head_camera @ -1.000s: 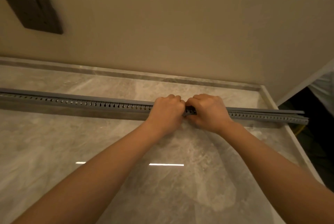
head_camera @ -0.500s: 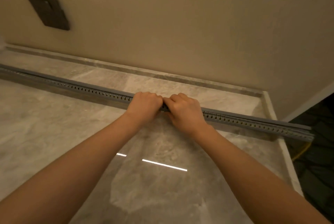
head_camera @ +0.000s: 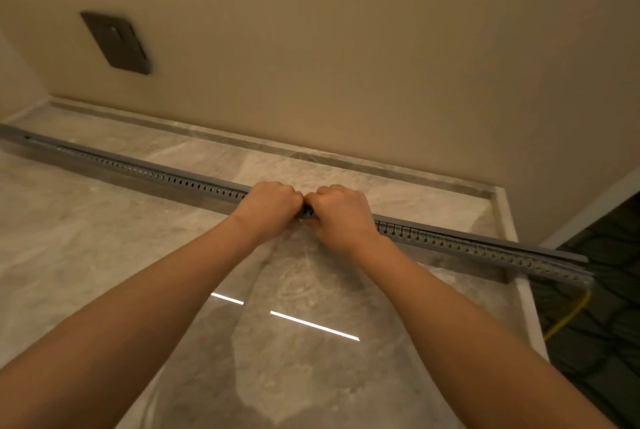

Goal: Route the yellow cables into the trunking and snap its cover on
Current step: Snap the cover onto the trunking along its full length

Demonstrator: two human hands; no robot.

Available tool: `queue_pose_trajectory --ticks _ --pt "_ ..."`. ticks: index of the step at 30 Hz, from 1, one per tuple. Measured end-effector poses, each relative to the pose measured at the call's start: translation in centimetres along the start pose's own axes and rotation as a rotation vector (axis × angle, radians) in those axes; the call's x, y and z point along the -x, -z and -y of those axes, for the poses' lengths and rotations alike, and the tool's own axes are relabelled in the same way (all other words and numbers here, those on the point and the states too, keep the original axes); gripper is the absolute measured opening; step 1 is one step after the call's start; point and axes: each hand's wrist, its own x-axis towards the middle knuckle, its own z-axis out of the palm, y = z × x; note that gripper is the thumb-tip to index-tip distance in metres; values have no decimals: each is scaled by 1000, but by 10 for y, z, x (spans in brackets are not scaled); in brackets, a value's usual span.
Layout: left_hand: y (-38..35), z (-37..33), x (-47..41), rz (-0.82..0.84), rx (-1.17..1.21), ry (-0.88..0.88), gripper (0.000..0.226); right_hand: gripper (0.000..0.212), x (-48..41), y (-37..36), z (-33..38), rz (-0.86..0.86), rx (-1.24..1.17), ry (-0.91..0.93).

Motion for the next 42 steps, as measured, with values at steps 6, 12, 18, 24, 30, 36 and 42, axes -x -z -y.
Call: queue_pose_trajectory --ticks 6,12,18,24,30,36,42 --pt "2 6 0 8 6 -51 20 26 -3 7 0 45 -12 -25" --pt "6 13 -1 7 -61 -160 22 25 -2 3 2 36 1 -75" --pt "10 16 -1 -9 -44 -203 24 26 2 4 1 22 -122 -233" --pt "6 17 -4 -20 -5 -204 25 34 27 9 -15 53 -82 -367" --pt "2 17 -5 -45 -13 -203 24 35 41 15 -21 10 0 -349" --pt "0 17 -3 -55 -19 -198 23 36 36 19 -22 77 79 -257" --pt "0 17 -1 -62 3 -190 26 33 32 24 -26 136 96 -225"
